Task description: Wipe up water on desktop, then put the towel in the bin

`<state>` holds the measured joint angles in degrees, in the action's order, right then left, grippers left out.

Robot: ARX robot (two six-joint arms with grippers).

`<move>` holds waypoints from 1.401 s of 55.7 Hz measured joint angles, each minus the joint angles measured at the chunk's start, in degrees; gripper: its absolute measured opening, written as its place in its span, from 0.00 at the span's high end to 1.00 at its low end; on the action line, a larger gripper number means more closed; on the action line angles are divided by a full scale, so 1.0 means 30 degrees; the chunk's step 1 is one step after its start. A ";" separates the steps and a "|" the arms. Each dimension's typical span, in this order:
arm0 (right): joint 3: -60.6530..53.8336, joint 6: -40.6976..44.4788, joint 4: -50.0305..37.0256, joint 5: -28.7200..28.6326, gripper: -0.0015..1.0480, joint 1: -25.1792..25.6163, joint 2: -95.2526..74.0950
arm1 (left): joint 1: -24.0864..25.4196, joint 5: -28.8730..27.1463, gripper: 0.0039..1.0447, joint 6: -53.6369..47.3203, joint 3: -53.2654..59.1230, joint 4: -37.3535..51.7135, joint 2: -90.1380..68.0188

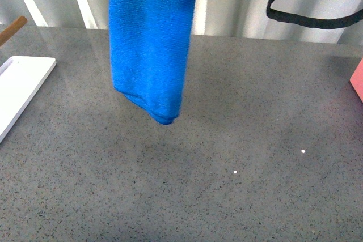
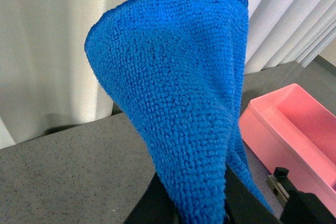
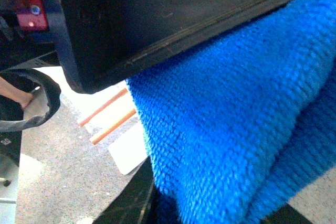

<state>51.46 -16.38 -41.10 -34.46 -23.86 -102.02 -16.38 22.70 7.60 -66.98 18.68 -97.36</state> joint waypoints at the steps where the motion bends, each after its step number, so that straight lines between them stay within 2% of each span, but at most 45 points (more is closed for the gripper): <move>1: -0.0080 0.0029 0.0022 0.0058 0.77 0.0000 0.0095 | 0.0000 0.0000 0.95 0.0007 0.0000 0.0000 0.0000; 6: -0.0627 0.0051 0.0189 0.0219 0.88 0.0066 0.0787 | -0.0022 0.0029 0.84 0.0007 0.0000 0.0000 0.0000; 10: -0.1290 0.0138 0.0197 0.0138 0.96 0.0175 0.1457 | -0.0044 0.0080 0.70 0.0007 0.0000 0.0000 0.0000; 16: -0.2186 0.0189 0.0058 0.0051 0.96 0.0379 0.2047 | -0.0044 0.0066 0.53 0.0000 0.0000 0.0000 0.0000; 24: -0.3126 0.0175 0.0044 0.0015 0.96 0.0845 0.2674 | -0.0044 0.0000 0.25 0.0000 0.0000 0.0000 0.0000; 33: -0.3548 0.0182 0.0044 -0.0029 0.96 0.1166 0.3060 | -0.0044 -0.0007 0.05 -0.0007 0.0000 0.0000 0.0000; 35: -0.3672 0.0182 0.0044 -0.0029 0.96 0.1202 0.3126 | -0.0044 -0.0007 0.07 0.0000 0.0000 0.0000 0.0000; 39: -0.3942 0.0197 0.0044 -0.0044 0.96 0.1217 0.3242 | -0.0386 -0.4932 0.16 -0.0867 0.1013 0.2565 0.0211; 40: -0.4065 0.0197 0.0036 -0.0109 0.96 0.1224 0.3330 | -0.0437 -0.7344 0.21 -0.1319 0.1923 0.4044 0.0517; 42: -0.4255 0.0248 0.0022 -0.0219 0.96 0.1231 0.3475 | -0.0342 -1.0367 0.30 -0.1661 0.3730 0.5960 0.1370; 45: -0.4466 0.0240 0.0022 -0.0335 0.96 0.1326 0.3694 | 0.0022 -1.2021 0.38 -0.1916 0.5493 0.7206 0.2368; 52: -0.4852 0.0233 0.0022 -0.0299 0.96 0.1625 0.4379 | 0.1093 -1.1985 0.59 -0.2157 0.9063 0.8787 0.4634; 55: -0.5078 0.0240 0.0058 -0.0240 0.96 0.1690 0.4699 | 0.1566 -1.1570 0.71 -0.2178 1.0812 0.9340 0.5595; 64: -0.5923 0.0277 0.0510 -0.0240 0.96 0.2069 0.5603 | 0.2200 -1.0571 0.97 -0.2302 1.3814 1.0061 0.7446; 78: -0.7191 0.0597 0.0954 -0.0780 0.96 0.2805 0.7213 | 0.3271 -0.9748 0.97 -0.2382 1.7048 1.0404 1.0353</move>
<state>29.89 -14.59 -38.24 -36.80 -15.44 -80.38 -6.57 -6.55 0.45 -15.84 49.89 -66.30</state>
